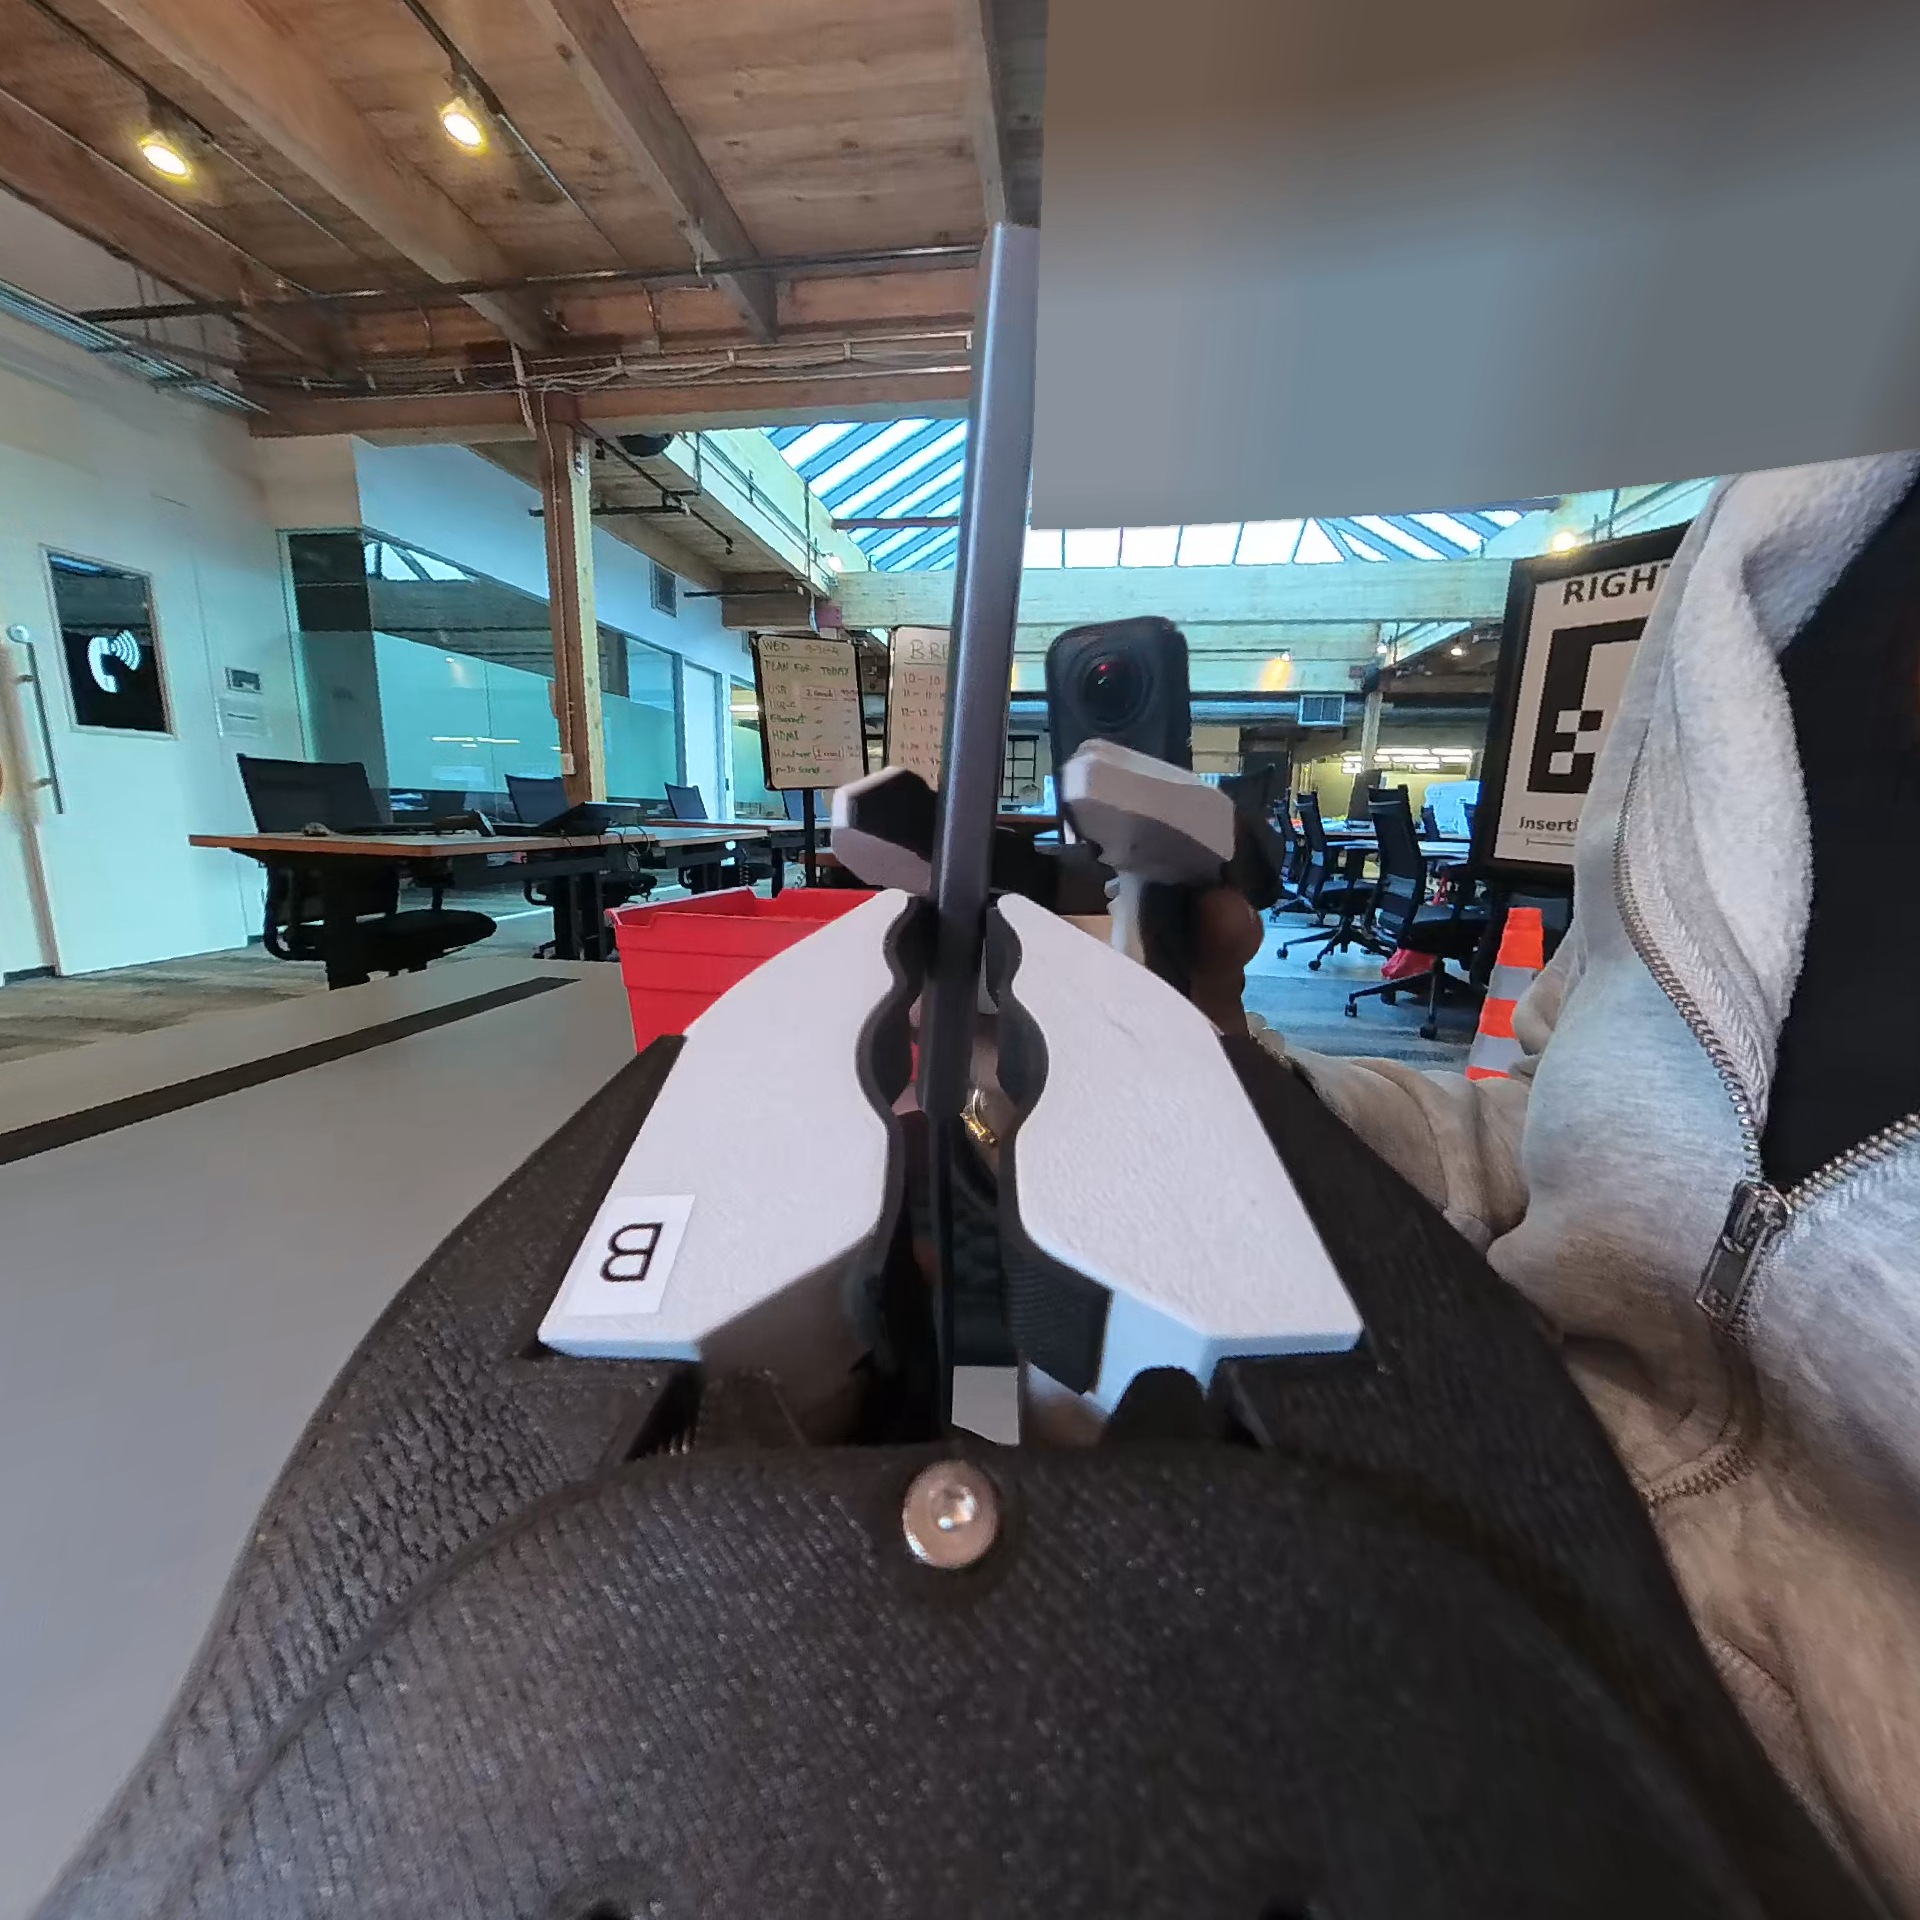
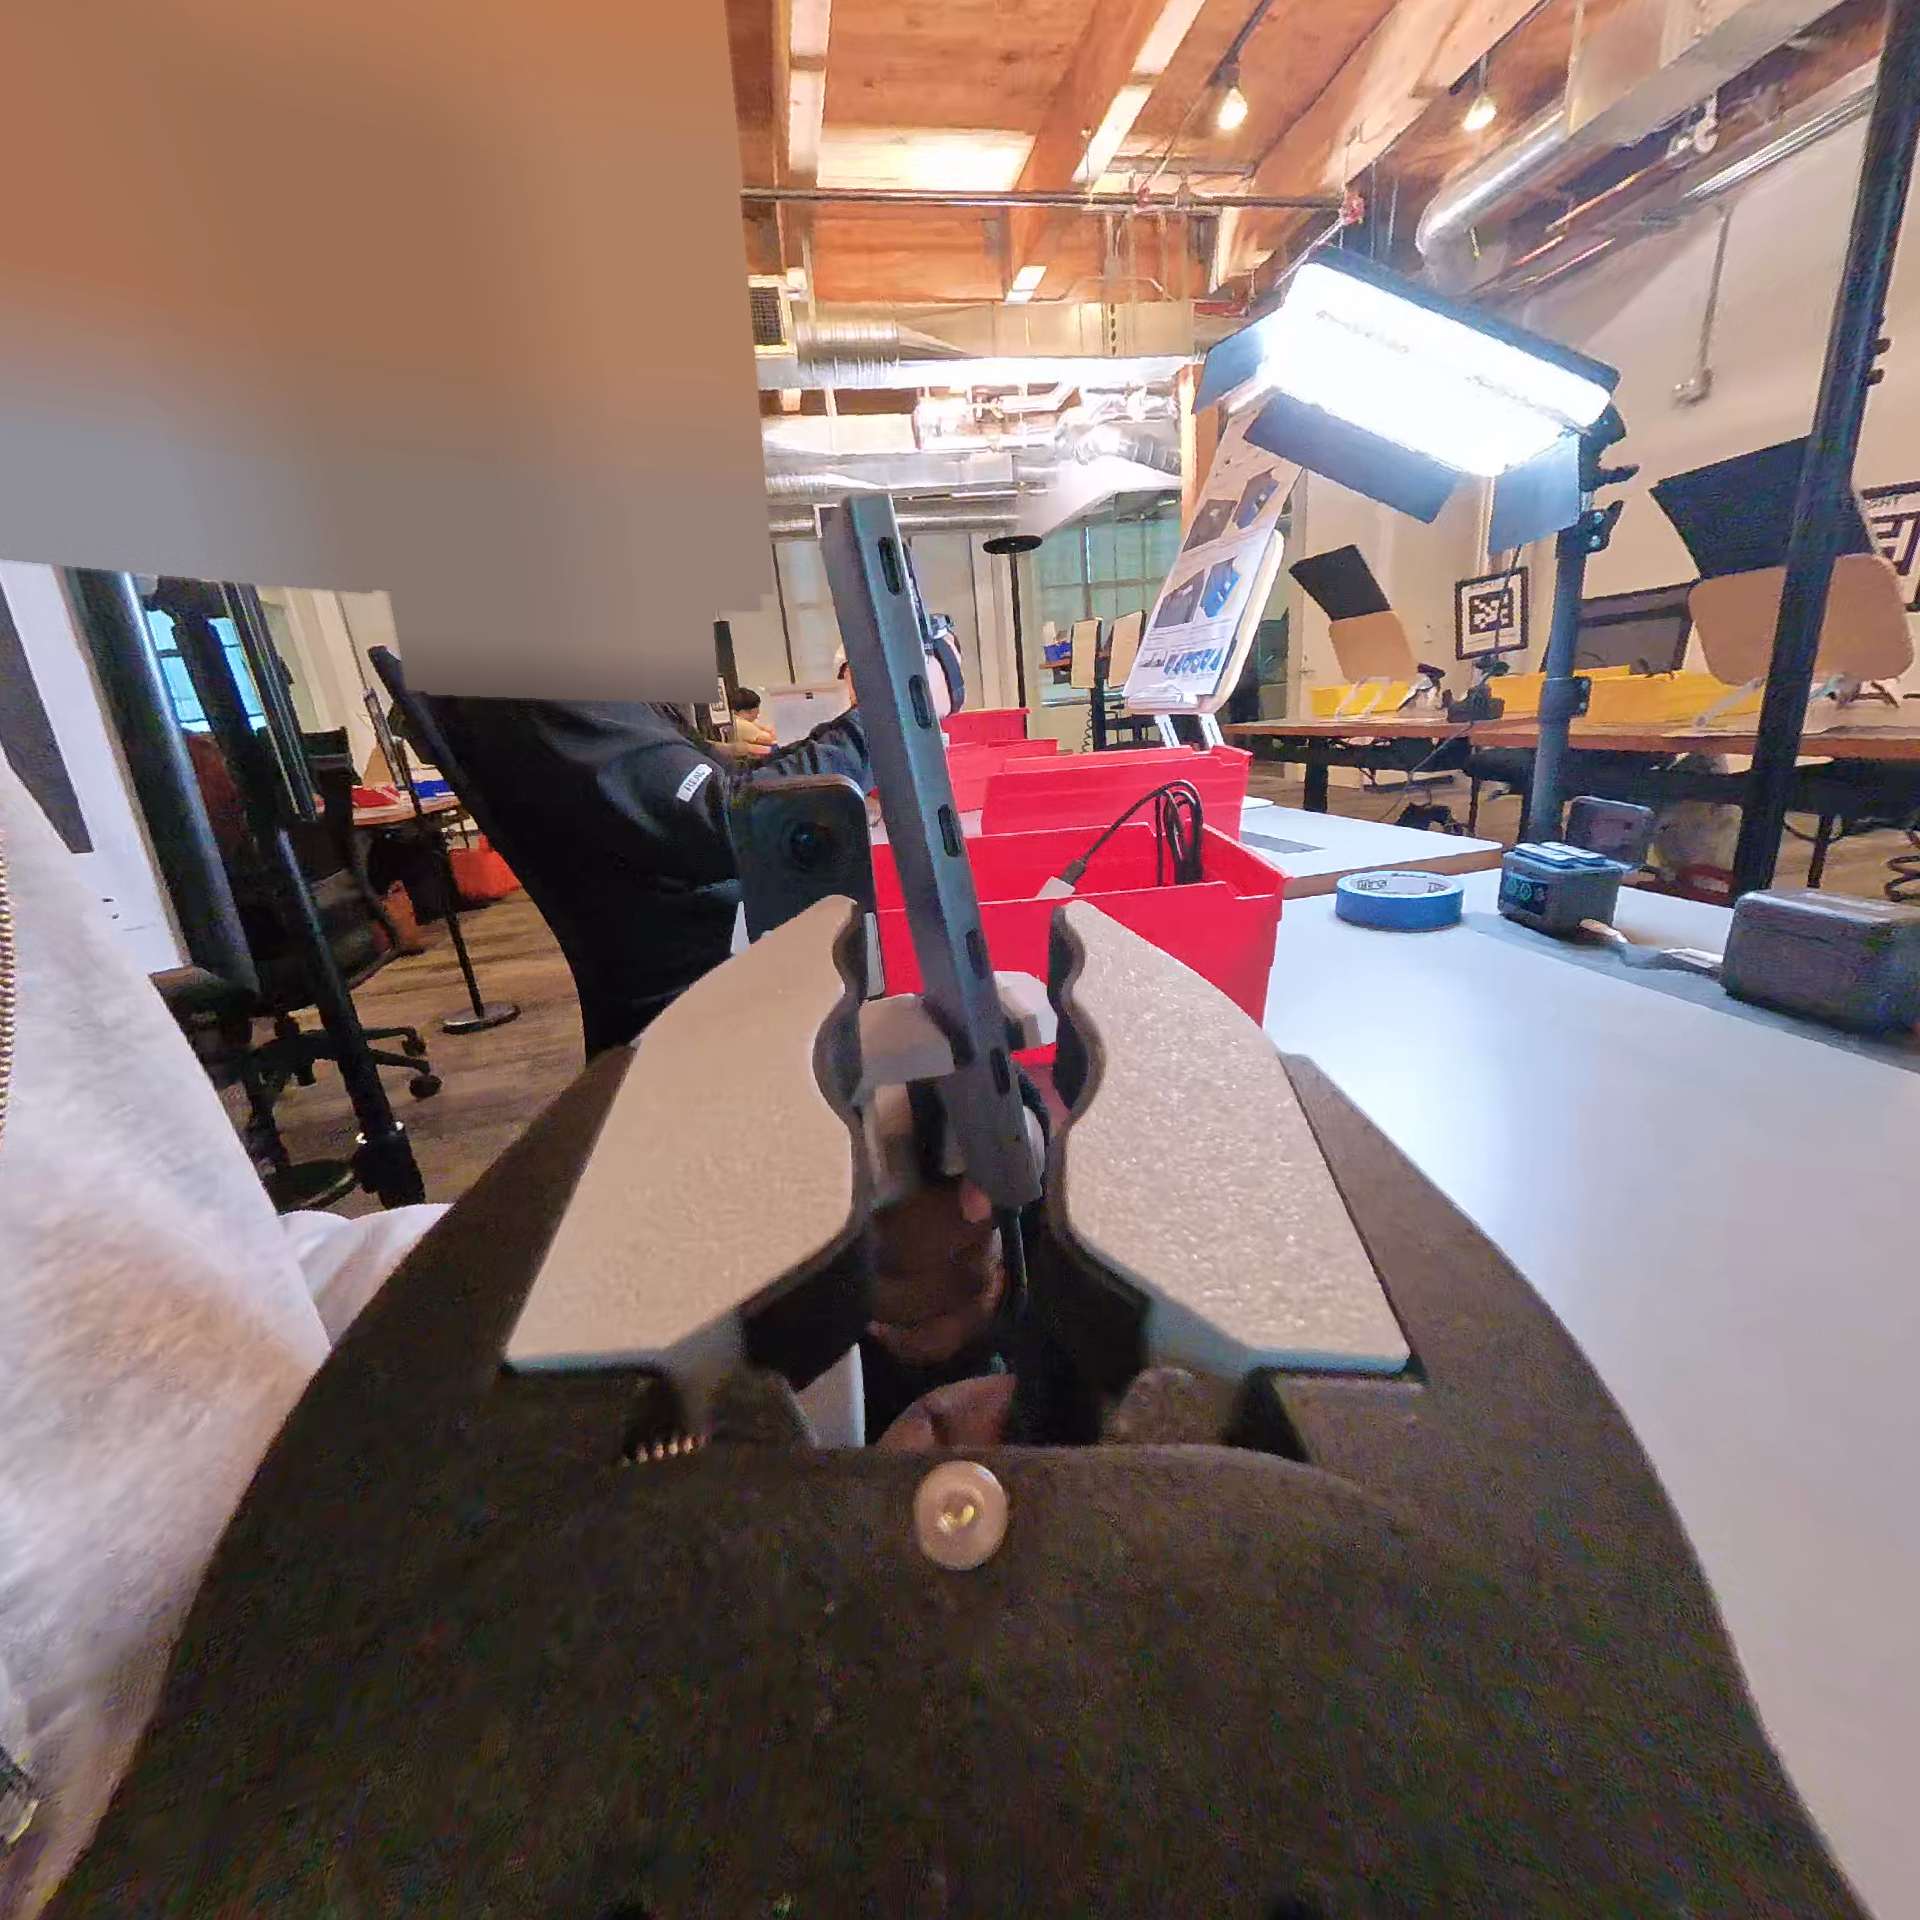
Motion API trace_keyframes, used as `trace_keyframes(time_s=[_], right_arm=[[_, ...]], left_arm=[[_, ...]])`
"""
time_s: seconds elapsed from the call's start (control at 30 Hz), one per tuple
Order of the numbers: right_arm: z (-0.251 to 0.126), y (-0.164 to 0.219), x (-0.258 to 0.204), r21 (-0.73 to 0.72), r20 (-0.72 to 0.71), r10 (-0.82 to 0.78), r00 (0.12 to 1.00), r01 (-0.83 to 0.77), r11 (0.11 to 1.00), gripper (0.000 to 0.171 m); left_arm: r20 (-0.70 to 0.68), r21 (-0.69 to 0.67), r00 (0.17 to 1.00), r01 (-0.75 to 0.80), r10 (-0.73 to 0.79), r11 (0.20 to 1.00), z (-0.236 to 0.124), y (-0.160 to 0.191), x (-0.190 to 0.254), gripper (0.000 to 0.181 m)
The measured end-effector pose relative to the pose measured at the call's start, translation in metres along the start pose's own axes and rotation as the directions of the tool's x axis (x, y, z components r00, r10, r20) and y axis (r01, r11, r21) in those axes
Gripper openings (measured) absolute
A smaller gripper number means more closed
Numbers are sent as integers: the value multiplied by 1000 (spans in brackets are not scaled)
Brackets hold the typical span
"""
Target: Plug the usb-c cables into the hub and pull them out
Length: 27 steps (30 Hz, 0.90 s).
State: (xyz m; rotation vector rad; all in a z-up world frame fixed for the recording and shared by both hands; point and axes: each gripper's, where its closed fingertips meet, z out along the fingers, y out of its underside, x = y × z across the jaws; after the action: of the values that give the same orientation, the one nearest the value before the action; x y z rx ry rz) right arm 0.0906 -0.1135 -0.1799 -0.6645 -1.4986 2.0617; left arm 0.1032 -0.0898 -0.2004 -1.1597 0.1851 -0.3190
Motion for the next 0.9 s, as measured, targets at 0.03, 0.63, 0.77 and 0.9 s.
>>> trace_keyframes(time_s=[0.03, 0.63, 0.77, 0.9], right_arm=[[-1, 1, 2, 0, -10, 4, 1000, -4, 1000, 31], [-10, -7, 2, 34, -18, -52, 999, 52, 998, 10], [-26, -29, 4, 102, -27, -42, 999, 44, 994, 9], [-44, -50, 7, 147, -57, -54, 997, 62, 987, 9]], left_arm=[[-1, -4, 1000, 1, -1, 1000, 0, 1, 0, 11], [-1, 126, 1000, -1, 1, 992, -5, -17, 2, 23], [17, 408, 999, 36, -47, 912, -27, -57, -4, 50], [-23, 654, 993, 106, -119, 749, -66, -92, -13, 58]])
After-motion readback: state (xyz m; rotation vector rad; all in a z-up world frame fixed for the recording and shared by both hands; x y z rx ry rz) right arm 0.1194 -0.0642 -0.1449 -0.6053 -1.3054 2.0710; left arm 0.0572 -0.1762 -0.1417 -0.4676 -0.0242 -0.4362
